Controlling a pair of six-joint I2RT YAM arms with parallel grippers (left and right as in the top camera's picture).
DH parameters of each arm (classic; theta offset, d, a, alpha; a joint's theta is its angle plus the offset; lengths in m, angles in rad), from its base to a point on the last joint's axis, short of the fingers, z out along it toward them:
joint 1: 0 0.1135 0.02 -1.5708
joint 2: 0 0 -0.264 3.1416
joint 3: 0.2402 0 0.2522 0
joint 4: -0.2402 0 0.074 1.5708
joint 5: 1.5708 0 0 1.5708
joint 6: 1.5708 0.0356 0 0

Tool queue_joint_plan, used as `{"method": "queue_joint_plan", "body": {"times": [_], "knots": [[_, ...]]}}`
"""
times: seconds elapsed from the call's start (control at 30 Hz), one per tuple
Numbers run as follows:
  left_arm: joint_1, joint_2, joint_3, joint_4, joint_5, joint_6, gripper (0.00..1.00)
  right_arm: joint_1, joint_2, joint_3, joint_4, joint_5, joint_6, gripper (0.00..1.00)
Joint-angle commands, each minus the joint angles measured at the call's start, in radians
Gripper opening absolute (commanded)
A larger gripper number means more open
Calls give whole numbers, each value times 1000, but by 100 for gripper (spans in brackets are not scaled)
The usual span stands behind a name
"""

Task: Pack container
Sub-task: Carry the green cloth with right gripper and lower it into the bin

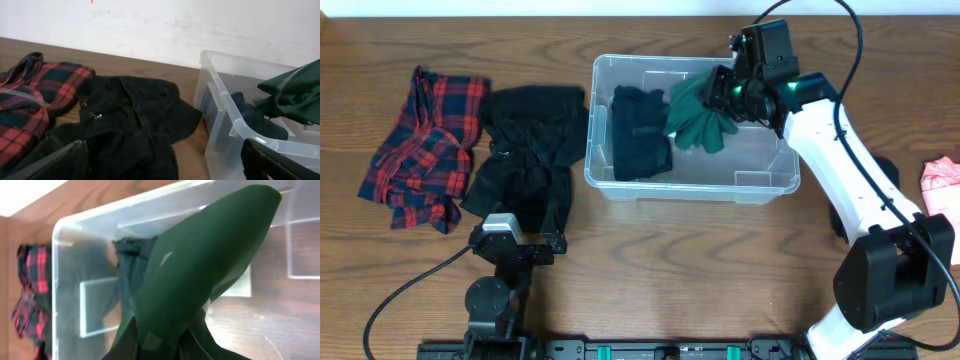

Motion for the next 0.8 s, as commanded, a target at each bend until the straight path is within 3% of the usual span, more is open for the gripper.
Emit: {"method": "queue_joint_plan", "body": {"times": [0.0, 0.6, 0.77], "knots": [[5, 1, -18, -36, -15, 5, 98, 11, 9, -2, 16, 59, 38, 1], [5, 1, -18, -36, -15, 5, 98, 53, 26, -33, 90, 81, 78, 1], [5, 1, -18, -36, -15, 5, 98, 52, 26, -39, 51, 83, 55, 28]]}}
